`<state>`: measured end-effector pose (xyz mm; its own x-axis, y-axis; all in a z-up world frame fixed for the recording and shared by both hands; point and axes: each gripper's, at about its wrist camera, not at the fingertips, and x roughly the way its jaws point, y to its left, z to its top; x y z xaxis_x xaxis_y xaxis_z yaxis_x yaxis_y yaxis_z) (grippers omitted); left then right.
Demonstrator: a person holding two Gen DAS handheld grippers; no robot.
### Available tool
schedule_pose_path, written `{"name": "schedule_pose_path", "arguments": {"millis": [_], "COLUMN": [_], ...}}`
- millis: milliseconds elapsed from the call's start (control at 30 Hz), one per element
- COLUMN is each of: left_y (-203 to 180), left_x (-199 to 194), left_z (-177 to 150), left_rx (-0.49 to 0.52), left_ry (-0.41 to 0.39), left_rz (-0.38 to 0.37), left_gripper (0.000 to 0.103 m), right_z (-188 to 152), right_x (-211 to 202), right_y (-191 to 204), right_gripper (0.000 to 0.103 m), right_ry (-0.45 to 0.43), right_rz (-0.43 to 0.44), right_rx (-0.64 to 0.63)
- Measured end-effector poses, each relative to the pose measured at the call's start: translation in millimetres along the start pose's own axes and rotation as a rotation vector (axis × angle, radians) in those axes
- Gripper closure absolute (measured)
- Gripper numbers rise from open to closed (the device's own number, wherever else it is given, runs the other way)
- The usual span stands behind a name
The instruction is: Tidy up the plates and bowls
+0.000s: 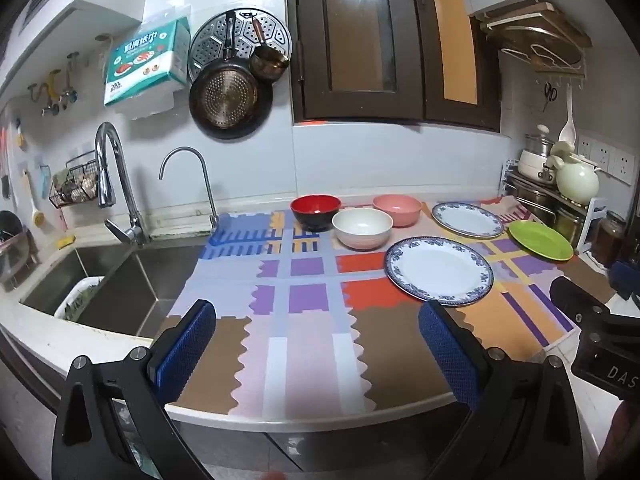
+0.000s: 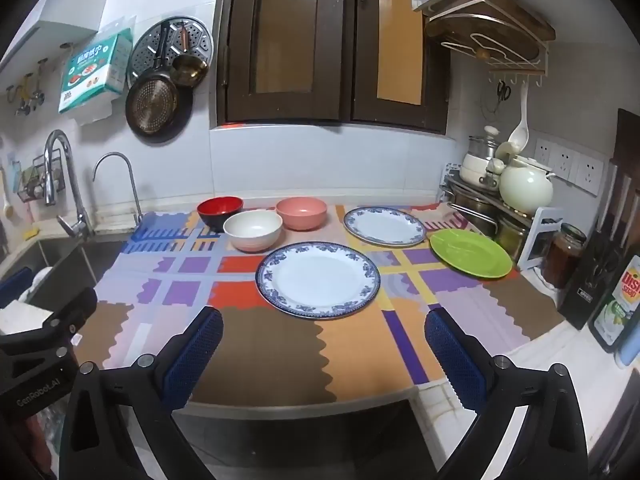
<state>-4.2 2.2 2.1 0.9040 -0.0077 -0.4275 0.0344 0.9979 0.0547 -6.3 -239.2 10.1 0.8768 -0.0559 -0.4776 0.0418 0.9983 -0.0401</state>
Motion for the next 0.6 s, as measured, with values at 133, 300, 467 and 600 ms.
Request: {"name": "schedule_pose_path", "arguments": {"millis": [133,300,467,600], "left_y": [1.9,-10.7,-13.0,-11.3], "left_x": [3.3,-5.7,-11.7,-11.6], "left_z": [-0.2,3.2,4.3,4.1], "left_rx": [-0.005,-0.016,-0.019,-0.025], "left_ry": [0.032,0.000,-0.025,-0.024], "left_rz": [-0.006,0.009,0.036,0.044], "left_gripper": [0.000,0.000,0.000,0.000], "right_z": [1.5,-2.0,-0.1,0.7], "right_x": [1.0,-2.8,-5.1,-5.3], "right_y": [-9.1,-11.3,-17.7,-17.9], "right_gripper": [0.001,0.001,0.001,0.001], "right_ry": [0.009,-0.010,-0.020,-0.023], "right_rz": [0.011,0.008,0.020,0.020], "right_rx": [0.029,0.018,0.027,0.029]}}
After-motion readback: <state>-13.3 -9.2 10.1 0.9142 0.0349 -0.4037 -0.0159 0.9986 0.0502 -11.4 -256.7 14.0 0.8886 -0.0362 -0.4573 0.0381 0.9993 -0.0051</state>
